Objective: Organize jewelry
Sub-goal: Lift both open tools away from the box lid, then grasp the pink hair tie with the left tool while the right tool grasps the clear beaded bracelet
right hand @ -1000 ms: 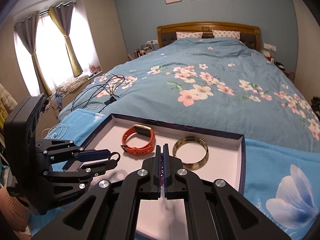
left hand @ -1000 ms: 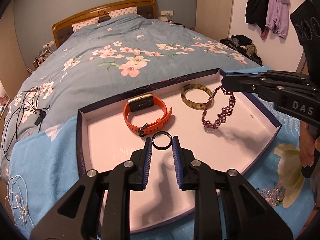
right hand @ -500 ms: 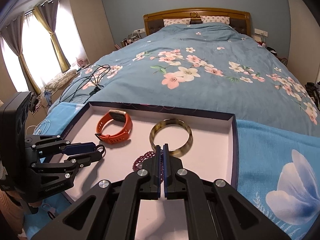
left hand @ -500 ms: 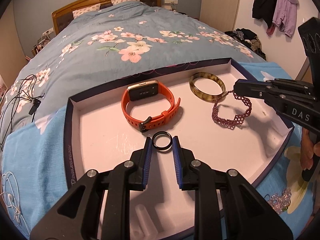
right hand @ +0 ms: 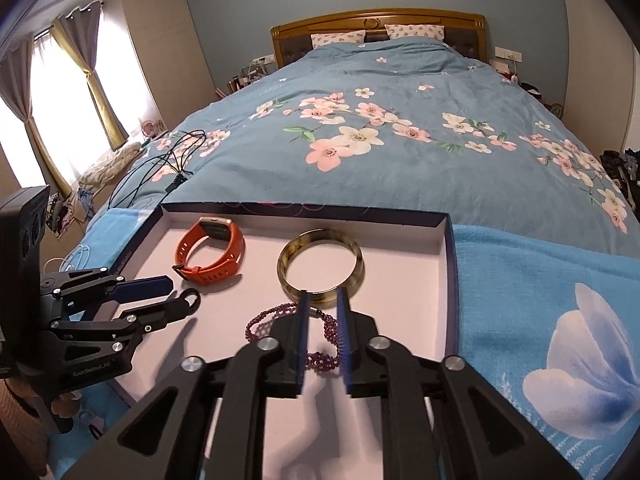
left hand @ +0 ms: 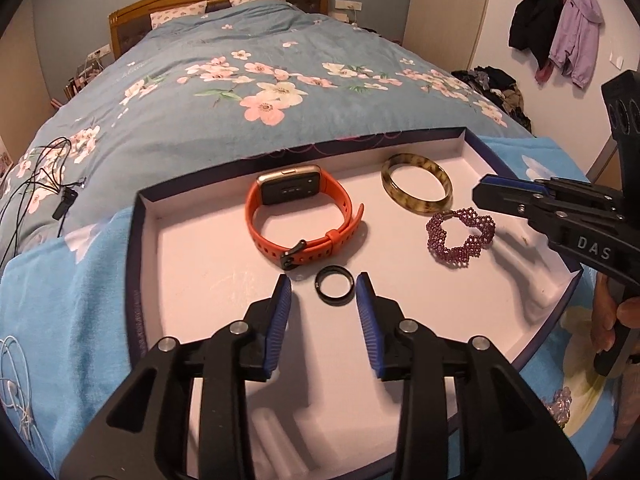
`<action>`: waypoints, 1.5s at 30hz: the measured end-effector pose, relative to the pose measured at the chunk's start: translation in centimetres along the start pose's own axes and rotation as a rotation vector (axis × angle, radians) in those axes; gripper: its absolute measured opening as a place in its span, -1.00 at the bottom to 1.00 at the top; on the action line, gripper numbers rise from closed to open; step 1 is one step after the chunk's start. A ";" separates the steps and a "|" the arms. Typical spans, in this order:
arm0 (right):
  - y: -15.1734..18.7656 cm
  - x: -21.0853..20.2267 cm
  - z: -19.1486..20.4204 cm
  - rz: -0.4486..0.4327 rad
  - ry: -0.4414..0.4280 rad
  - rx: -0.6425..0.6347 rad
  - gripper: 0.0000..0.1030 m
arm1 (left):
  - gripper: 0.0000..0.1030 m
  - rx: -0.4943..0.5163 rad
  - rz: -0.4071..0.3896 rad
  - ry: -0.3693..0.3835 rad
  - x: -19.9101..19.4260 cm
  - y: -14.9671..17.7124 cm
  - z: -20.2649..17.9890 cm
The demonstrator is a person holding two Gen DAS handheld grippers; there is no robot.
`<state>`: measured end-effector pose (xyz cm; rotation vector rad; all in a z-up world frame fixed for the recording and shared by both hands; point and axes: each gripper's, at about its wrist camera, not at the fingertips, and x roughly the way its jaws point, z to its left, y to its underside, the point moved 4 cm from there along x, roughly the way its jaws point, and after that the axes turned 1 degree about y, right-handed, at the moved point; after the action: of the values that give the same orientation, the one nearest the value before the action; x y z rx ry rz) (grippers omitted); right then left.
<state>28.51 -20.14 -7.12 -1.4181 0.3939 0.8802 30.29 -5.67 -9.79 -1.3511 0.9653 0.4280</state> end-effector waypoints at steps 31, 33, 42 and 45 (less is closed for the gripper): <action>12.0 -8.9 4.4 0.053 -0.139 -0.215 -0.21 | -0.02 -0.028 -0.169 -0.006 -13.2 12.6 0.6; 12.1 -8.5 4.4 0.074 -0.170 -0.206 -0.21 | -0.02 -0.033 -0.166 -0.002 -13.2 12.8 0.6; 12.4 -8.2 4.3 0.099 -0.221 -0.186 -0.85 | -0.01 -0.052 -0.154 0.007 -13.2 13.6 0.6; 12.0 -9.3 4.3 0.068 -0.224 -0.180 -0.86 | -0.01 -0.049 -0.154 0.012 -13.2 13.6 0.5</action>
<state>12.76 -19.80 -7.98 -1.4573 0.1981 1.1405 12.71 1.26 -7.93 -1.4621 0.8587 0.3288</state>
